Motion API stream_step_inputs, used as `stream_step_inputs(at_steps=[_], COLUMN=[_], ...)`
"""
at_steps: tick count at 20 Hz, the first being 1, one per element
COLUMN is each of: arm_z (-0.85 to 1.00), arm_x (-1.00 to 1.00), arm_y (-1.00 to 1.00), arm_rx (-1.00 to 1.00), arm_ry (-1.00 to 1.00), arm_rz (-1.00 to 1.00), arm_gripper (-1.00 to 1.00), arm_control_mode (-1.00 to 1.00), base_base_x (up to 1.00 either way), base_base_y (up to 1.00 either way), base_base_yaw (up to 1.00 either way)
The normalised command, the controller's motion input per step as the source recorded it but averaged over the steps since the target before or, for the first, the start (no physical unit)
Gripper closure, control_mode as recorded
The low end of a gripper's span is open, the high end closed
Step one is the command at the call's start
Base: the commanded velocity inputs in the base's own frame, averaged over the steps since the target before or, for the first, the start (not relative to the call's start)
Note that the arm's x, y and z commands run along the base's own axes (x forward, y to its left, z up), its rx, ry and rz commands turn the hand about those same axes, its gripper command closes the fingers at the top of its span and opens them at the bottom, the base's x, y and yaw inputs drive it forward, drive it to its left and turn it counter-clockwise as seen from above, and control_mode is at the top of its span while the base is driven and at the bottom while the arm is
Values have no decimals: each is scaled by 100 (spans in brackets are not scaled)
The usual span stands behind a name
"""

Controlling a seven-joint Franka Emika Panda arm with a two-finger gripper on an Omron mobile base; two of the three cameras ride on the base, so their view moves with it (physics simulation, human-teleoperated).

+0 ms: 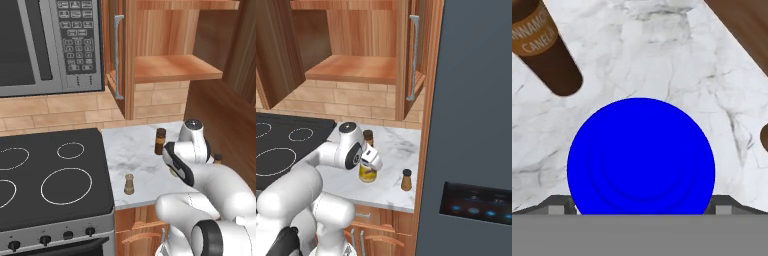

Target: There are various items on the counter. Only move the condiments/shakers into the cabinet.

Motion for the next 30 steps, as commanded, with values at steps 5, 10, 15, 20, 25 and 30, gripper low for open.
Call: stream_step_inputs(at_steps=[5, 10, 15, 20, 25, 30], arm_z=[8, 86, 100, 100, 100, 100], arm_x=[-5, -26, -36, -26, -12, -4], arm_y=[1, 6, 1, 11, 18, 24], arm_rx=[0, 0, -1, -11, -21, -22], arm_ry=[-2, -13, -25, -27, -31, -25], arm_rz=[0, -1, 3, 13, 28, 32], arm_gripper=[100, 100, 100, 100, 100, 100], arm_control_mode=[-100, -100, -100, -100, -100, -100], base_base_x=[0, 0, 0, 0, 0, 0], base_base_y=[0, 0, 0, 0, 0, 0], base_base_yaw=[0, 0, 0, 0, 0, 0])
